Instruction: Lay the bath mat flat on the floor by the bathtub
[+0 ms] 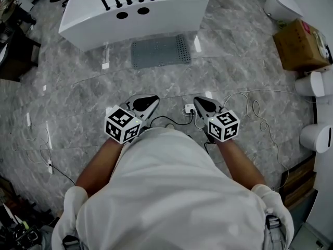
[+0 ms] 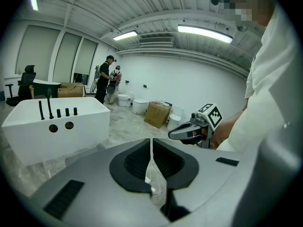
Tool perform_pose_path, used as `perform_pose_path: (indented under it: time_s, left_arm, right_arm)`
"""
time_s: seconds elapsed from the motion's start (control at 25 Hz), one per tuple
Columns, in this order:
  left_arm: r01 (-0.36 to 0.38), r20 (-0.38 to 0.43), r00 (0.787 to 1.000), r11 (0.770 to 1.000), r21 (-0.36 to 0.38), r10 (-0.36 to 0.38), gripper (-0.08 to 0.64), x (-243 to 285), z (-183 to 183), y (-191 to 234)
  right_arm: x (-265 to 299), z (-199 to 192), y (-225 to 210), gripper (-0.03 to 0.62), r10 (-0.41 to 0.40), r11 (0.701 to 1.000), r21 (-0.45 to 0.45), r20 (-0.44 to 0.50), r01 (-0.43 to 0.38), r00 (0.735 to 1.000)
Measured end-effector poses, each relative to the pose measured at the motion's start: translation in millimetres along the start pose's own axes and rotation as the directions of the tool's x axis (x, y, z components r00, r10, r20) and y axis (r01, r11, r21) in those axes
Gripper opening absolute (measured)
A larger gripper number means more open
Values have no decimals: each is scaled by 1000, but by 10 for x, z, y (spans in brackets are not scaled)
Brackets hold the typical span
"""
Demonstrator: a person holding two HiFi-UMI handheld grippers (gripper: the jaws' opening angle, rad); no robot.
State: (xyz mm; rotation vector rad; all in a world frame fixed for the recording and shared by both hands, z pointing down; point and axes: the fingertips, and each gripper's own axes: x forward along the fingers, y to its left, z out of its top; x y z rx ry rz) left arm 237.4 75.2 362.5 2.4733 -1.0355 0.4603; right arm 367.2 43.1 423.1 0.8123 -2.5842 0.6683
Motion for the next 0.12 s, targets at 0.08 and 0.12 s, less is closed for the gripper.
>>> perform_pose_path:
  time_s: [0.08, 0.12]
  left_arm:
    - [1, -3, 1000, 1000, 6, -1, 31, 32, 36, 38]
    - [2, -4, 1000, 1000, 10, -2, 31, 48, 55, 59]
  right_arm:
    - [21, 33, -41, 8, -2, 1000, 0, 3, 2, 1000]
    - [33, 51, -63, 8, -2, 1000, 0, 5, 2, 1000]
